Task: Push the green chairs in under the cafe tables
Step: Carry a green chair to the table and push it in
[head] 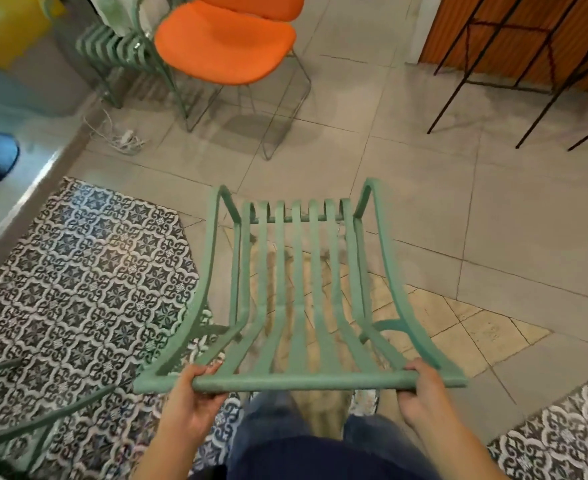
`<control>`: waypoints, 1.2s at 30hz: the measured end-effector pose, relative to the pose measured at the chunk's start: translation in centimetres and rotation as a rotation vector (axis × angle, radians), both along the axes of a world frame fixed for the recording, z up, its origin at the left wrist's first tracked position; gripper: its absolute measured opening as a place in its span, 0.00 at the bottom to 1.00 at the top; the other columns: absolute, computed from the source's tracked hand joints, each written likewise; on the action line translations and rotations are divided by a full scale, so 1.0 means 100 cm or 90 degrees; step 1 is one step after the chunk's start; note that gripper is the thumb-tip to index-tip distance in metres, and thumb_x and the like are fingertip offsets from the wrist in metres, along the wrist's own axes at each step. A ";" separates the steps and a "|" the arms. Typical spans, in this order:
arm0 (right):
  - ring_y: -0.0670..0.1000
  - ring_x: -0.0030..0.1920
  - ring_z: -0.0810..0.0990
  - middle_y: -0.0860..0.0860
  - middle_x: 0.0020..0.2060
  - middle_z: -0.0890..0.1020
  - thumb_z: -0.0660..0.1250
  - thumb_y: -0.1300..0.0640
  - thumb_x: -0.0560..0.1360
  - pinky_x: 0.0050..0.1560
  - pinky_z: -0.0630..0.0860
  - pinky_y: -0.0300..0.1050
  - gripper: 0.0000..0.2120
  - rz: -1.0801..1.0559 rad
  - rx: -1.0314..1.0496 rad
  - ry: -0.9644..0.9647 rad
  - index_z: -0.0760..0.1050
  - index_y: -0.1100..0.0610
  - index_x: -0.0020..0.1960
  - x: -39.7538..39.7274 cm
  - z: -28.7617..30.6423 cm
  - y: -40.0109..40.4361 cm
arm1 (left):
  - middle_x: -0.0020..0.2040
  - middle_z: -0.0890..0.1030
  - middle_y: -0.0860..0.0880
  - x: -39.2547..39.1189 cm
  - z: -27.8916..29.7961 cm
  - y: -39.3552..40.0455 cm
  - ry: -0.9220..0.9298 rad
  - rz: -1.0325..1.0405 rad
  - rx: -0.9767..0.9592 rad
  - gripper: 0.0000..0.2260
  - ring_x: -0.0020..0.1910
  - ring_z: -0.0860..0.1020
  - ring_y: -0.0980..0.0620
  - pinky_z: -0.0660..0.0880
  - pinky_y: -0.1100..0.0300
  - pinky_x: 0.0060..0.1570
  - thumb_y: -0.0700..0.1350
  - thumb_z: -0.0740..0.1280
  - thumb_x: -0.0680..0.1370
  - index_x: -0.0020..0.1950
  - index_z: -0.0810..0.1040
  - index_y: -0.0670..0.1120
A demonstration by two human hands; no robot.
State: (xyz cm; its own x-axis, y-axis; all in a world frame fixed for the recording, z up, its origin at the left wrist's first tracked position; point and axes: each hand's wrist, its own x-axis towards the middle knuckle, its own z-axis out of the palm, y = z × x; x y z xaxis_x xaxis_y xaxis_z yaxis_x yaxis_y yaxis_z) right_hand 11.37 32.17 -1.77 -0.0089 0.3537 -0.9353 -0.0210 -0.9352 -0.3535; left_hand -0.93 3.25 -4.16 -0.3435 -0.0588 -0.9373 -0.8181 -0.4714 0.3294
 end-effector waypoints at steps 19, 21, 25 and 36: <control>0.57 0.54 0.76 0.58 0.53 0.74 0.59 0.72 0.71 0.59 0.77 0.53 0.11 0.271 0.076 0.001 0.69 0.58 0.47 -0.100 -0.036 0.182 | 0.64 0.76 0.39 0.023 -0.004 0.150 0.029 0.288 0.022 0.06 0.65 0.73 0.40 0.74 0.46 0.53 0.38 0.58 0.76 0.51 0.73 0.41; 0.56 0.51 0.77 0.58 0.51 0.74 0.59 0.72 0.70 0.58 0.77 0.51 0.11 0.306 0.067 -0.013 0.69 0.58 0.46 -0.119 -0.037 0.199 | 0.66 0.75 0.39 0.024 -0.003 0.168 0.041 0.318 0.026 0.09 0.64 0.73 0.39 0.75 0.45 0.51 0.38 0.58 0.75 0.54 0.72 0.40; 0.55 0.46 0.77 0.58 0.50 0.75 0.58 0.72 0.70 0.60 0.75 0.52 0.10 0.363 0.048 -0.021 0.68 0.59 0.45 -0.157 -0.036 0.232 | 0.64 0.76 0.41 0.019 0.004 0.210 0.051 0.377 -0.001 0.07 0.54 0.77 0.43 0.80 0.52 0.37 0.37 0.56 0.76 0.49 0.72 0.42; 0.57 0.51 0.78 0.59 0.50 0.76 0.58 0.72 0.70 0.61 0.75 0.53 0.10 0.586 0.068 0.010 0.69 0.58 0.45 -0.283 -0.041 0.312 | 0.63 0.75 0.42 -0.004 -0.003 0.326 0.050 0.609 -0.002 0.07 0.52 0.77 0.42 0.79 0.49 0.47 0.38 0.56 0.77 0.48 0.73 0.39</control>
State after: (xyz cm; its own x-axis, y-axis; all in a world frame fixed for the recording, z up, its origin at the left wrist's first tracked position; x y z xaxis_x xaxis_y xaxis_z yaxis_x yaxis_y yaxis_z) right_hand -16.93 63.39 -5.84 -0.3419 0.2844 -0.8956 0.7087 -0.5479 -0.4445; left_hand -1.34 35.81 -4.45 -0.2113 -0.3496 -0.9128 -0.0630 -0.9270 0.3696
